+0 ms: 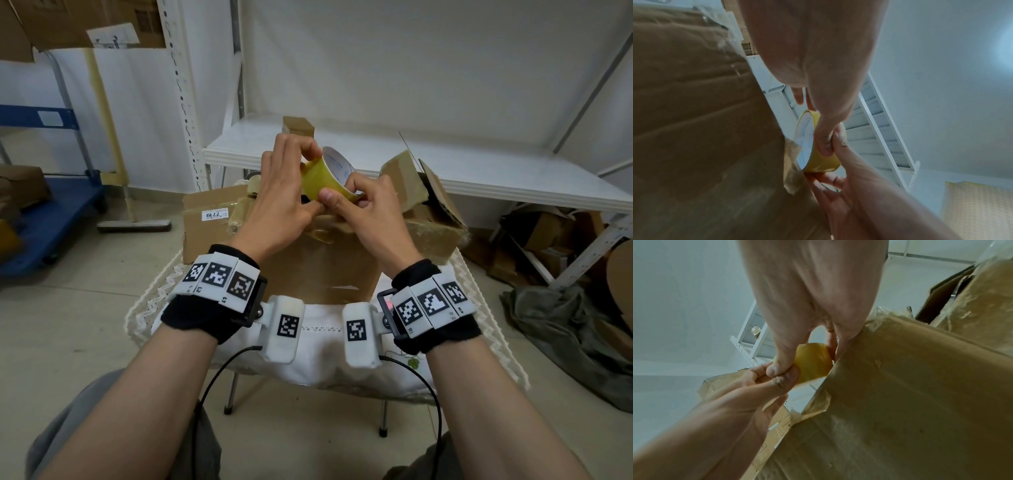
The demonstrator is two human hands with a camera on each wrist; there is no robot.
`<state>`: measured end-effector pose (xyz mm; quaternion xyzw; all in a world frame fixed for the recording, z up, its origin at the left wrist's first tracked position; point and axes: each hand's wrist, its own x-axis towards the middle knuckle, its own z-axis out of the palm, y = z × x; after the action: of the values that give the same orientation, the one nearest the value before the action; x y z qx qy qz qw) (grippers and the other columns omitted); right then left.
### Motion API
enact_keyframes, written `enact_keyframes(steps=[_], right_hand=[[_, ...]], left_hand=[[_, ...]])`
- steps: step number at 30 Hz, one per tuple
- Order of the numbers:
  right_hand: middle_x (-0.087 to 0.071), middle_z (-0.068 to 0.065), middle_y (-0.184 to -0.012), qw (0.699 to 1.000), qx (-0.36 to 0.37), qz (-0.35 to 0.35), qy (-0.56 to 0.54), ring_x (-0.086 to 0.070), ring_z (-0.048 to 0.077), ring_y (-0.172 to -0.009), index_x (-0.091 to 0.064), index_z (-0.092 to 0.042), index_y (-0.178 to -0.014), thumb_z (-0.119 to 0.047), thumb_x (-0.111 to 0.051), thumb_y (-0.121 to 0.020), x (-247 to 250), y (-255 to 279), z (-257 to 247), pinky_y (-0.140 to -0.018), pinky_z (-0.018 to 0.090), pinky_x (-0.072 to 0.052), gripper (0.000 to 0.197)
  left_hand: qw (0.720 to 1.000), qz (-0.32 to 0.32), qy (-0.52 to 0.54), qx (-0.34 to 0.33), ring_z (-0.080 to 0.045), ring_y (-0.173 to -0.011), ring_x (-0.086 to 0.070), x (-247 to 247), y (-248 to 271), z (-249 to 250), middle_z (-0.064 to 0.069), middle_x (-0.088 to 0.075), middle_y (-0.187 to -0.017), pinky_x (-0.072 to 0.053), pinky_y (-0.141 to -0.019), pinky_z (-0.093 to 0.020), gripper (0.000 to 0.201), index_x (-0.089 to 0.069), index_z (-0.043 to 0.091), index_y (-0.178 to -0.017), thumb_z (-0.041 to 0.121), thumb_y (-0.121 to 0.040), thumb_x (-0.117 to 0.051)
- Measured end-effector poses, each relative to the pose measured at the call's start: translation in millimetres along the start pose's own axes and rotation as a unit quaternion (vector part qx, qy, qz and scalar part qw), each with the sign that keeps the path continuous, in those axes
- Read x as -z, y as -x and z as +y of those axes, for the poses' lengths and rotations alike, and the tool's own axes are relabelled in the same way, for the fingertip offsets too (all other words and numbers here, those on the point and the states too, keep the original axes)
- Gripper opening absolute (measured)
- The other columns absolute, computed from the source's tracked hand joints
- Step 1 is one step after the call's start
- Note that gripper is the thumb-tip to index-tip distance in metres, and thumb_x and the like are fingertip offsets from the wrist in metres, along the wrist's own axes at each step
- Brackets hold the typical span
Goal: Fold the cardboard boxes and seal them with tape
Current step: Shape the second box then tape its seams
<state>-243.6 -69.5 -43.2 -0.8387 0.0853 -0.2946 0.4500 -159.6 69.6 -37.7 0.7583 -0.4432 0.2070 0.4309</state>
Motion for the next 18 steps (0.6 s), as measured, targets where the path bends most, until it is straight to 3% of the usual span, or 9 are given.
enact_keyframes(steps=[4, 9, 14, 18], right_hand=[[-0.046, 0.010, -0.110, 1.000, 0.000, -0.003, -0.005, -0.058, 0.028, -0.104, -0.062, -0.010, -0.087, -0.055, -0.074, -0.084, 1.5, -1.0, 0.8, -0.090, 0.047, -0.056, 0.046], [-0.046, 0.011, -0.114, 0.999, -0.009, -0.003, -0.031, -0.059, 0.031, -0.107, -0.061, -0.010, -0.086, -0.053, -0.074, -0.084, 1.8, -1.4, 0.4, -0.088, 0.046, -0.058, 0.045], [-0.046, 0.011, -0.116, 0.998, -0.022, -0.005, -0.064, -0.063, 0.033, -0.105, -0.060, -0.014, -0.082, -0.065, -0.071, -0.074, 3.1, -0.5, -0.6, -0.086, 0.047, -0.060, 0.053], [-0.046, 0.012, -0.117, 0.998, -0.019, -0.010, -0.065, -0.062, 0.032, -0.107, -0.061, -0.009, -0.087, -0.053, -0.074, -0.083, 3.9, -0.5, -0.6, -0.085, 0.040, -0.061, 0.047]], left_hand=[[1.000, -0.001, -0.004, -0.002, -0.021, -0.108, -0.041, 1.1, 0.8, 0.6, 0.004, -0.036, -0.120, -0.049, -0.088, -0.040, 0.045, -0.042, 0.016, -0.114, 0.026, -0.085, -0.075], [0.998, 0.040, 0.036, 0.010, -0.019, -0.114, -0.046, -3.9, 5.9, 5.5, 0.002, -0.039, -0.127, -0.052, -0.091, -0.038, 0.056, -0.045, 0.018, -0.130, 0.018, -0.083, -0.076], [0.996, 0.079, 0.049, 0.013, -0.017, -0.118, -0.048, -8.0, 9.2, 9.1, 0.000, -0.046, -0.126, -0.051, -0.096, -0.035, 0.052, -0.052, 0.016, -0.127, 0.018, -0.081, -0.077], [0.995, 0.084, 0.055, 0.014, -0.018, -0.114, -0.052, -6.0, 6.7, 8.7, 0.004, -0.047, -0.122, -0.053, -0.093, -0.035, 0.052, -0.053, 0.017, -0.123, 0.020, -0.078, -0.080]])
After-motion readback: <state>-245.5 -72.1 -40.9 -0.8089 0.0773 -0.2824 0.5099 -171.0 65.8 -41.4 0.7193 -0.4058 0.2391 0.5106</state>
